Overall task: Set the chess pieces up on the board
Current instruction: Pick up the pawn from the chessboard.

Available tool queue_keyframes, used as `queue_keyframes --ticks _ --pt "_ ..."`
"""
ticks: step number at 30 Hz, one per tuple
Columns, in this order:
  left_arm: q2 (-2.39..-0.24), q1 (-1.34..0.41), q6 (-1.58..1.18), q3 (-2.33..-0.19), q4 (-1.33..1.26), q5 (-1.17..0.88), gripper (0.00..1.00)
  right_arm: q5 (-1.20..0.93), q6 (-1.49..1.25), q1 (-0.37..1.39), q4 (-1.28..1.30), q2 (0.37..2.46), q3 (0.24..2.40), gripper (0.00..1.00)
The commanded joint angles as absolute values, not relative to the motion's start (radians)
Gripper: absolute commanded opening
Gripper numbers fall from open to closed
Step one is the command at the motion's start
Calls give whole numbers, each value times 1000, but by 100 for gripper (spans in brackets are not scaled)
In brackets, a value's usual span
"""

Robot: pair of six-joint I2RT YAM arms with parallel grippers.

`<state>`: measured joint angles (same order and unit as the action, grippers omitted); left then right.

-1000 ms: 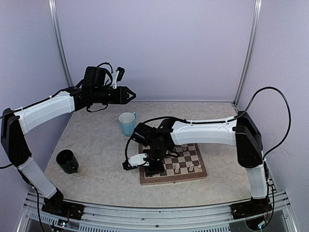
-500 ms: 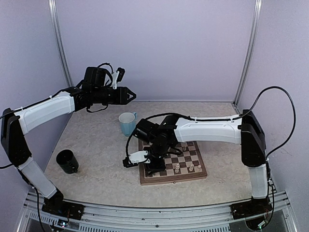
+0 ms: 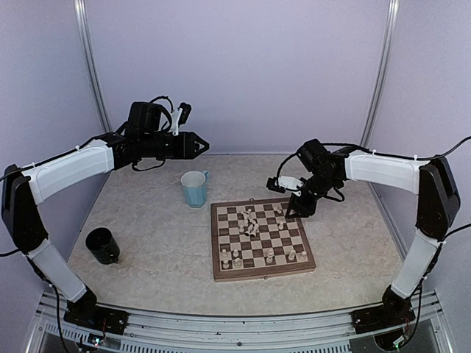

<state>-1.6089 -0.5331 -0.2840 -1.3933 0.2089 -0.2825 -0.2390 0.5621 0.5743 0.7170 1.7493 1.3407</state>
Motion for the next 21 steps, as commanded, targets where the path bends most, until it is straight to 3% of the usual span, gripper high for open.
queue_keyframes --ticks 1,13,21 --pt "-1593 -528 -288 -1381 182 -303 44 -299 546 575 664 1767 1304 41" --pt "-1608 -529 -284 -1385 189 -301 44 -348 555 575 659 1875 1325 41" --pt "-1615 -529 -281 -1388 193 -299 44 -351 546 575 647 1911 1354 28"
